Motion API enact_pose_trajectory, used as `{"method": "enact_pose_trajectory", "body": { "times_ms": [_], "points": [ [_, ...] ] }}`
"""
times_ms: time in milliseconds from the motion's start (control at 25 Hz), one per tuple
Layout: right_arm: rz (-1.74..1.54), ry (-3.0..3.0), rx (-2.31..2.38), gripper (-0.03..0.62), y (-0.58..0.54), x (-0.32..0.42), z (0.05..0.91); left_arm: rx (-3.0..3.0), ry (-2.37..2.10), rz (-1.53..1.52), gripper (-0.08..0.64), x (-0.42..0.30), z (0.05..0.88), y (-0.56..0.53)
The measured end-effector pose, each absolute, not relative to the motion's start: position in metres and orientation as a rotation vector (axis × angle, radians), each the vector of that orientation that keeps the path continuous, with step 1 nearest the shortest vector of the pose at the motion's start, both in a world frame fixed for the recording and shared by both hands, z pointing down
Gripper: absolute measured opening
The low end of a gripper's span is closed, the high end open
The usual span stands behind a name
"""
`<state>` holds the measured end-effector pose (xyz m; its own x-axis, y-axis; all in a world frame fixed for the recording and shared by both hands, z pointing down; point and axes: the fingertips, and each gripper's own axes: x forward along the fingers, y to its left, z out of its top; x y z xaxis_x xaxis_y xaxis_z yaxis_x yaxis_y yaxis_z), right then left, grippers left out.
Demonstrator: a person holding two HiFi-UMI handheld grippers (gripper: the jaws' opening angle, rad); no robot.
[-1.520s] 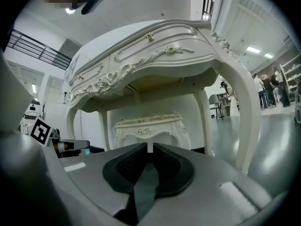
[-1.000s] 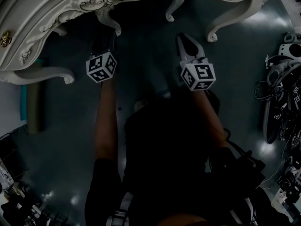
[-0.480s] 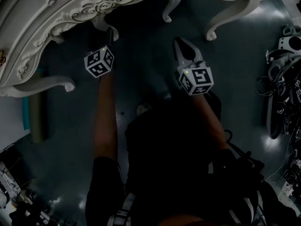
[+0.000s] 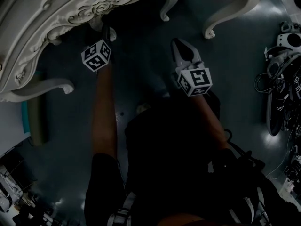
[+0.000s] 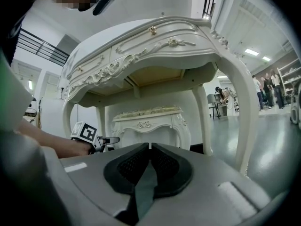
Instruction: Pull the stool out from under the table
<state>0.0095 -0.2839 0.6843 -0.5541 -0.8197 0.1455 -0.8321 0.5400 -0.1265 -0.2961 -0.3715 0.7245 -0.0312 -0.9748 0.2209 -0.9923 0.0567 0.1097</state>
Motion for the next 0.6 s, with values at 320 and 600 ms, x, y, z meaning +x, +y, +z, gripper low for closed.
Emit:
{"method": "enact_pose_trajectory", "body": {
  "times_ms": [320, 600],
  "points": [
    [0.29, -2.684, 1.473, 0.017, -0.283, 0.016, 0.688, 1.994, -2.088, 0.126, 0.321, -0.294, 0.73, -0.387],
    [0.308, -2.665, 1.499, 0.015, -0.282, 0.025, 0.696, 1.94, -2.115, 0.119, 0.301, -0.302, 0.733, -0.397]
  ]
}}
